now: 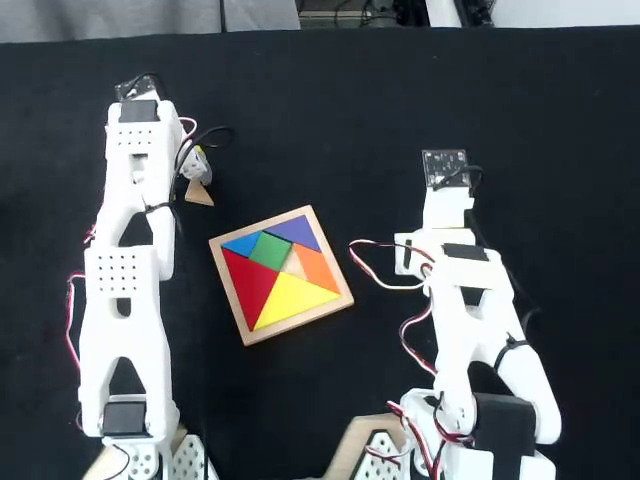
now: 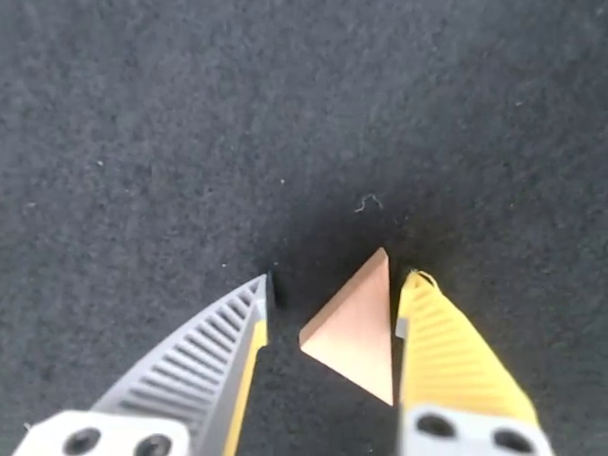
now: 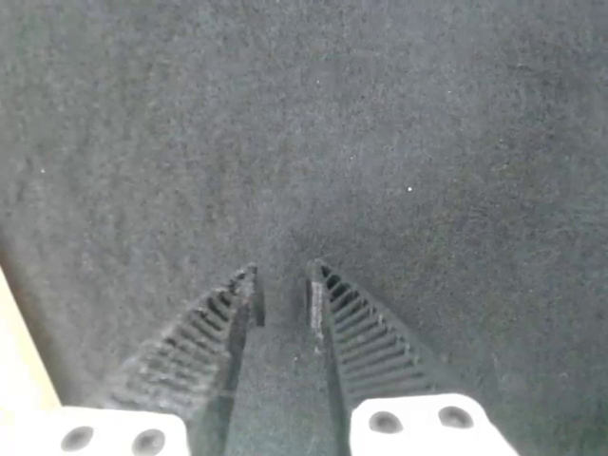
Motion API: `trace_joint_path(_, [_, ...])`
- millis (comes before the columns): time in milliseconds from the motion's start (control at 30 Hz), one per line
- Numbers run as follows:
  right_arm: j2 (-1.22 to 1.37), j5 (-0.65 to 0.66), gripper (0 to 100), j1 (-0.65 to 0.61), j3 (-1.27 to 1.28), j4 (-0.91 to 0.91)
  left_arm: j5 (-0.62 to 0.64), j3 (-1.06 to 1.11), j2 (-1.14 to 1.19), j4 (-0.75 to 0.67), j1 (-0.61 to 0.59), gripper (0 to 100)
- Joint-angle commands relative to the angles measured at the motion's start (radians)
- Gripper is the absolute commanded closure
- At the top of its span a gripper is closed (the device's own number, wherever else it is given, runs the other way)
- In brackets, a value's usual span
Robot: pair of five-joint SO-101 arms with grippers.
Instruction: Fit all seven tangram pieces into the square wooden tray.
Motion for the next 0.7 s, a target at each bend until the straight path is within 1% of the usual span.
trace_joint_path(0, [-0.002,0.003,91.3,-0.015,-0.054,-0.009,0.006,-0.104,0.031,0.092,0.064,78])
trace_joint_path(167, [-0.002,0.003,91.3,-0.015,-0.054,-0.009,0.008,-0.174,0.075,0.109,0.068,78])
trace_joint_path(667, [-0.002,0.003,91.3,-0.015,-0.054,-0.009,0.009,-0.183,0.091,0.109,0.065,78])
